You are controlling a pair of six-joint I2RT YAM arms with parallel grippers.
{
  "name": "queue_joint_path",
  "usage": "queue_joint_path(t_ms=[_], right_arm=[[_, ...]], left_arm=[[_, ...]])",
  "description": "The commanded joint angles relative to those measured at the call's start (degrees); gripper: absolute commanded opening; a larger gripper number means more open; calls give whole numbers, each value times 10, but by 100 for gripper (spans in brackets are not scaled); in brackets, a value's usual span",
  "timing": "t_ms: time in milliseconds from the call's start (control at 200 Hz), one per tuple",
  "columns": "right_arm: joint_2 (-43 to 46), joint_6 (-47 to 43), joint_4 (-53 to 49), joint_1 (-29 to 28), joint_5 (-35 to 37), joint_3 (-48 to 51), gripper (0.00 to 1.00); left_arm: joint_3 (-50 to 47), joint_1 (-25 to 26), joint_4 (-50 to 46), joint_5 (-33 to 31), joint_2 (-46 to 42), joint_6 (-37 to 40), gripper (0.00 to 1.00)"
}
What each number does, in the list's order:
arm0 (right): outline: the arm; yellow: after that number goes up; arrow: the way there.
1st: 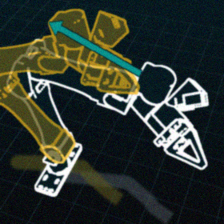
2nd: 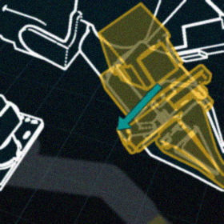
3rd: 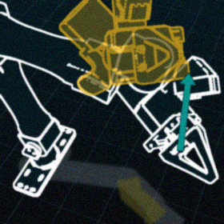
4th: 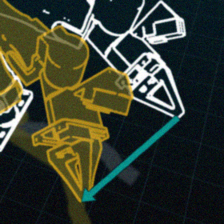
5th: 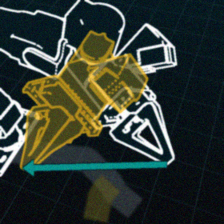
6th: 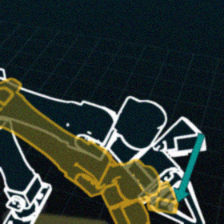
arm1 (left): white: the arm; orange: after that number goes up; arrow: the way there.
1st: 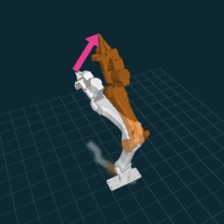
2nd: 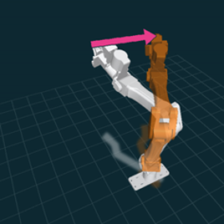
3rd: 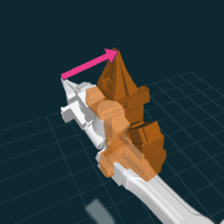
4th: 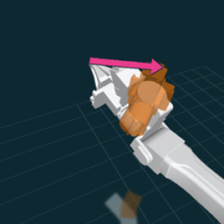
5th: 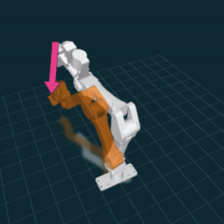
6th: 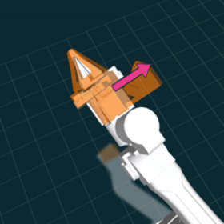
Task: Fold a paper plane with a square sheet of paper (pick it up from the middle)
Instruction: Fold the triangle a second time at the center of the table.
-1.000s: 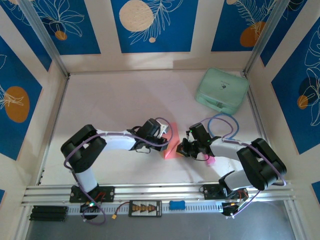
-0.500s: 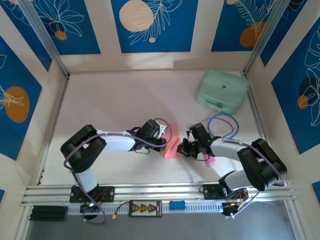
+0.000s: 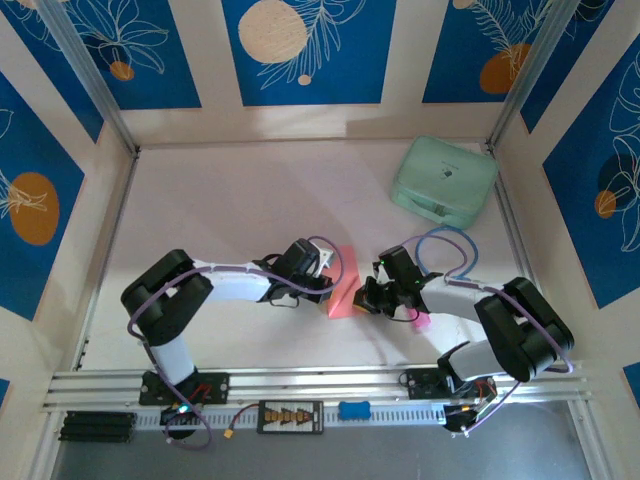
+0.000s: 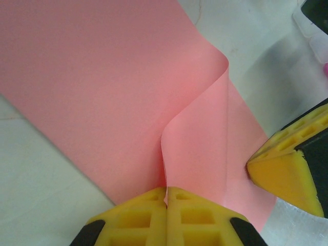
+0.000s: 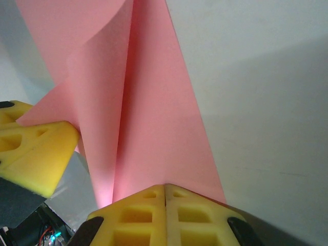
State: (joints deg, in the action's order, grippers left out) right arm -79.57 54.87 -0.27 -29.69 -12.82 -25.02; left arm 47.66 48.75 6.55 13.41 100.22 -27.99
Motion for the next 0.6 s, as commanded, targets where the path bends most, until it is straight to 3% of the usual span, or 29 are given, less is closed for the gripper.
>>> queue_joint_path(t_ms=[0, 595], right_arm=[[2, -7, -53, 3, 23, 6, 0], [1, -7, -53, 3, 22, 5, 0]], left_arm=[[6, -6, -8, -9, -6, 11, 0], [8, -5, -2, -2, 0, 16, 0]])
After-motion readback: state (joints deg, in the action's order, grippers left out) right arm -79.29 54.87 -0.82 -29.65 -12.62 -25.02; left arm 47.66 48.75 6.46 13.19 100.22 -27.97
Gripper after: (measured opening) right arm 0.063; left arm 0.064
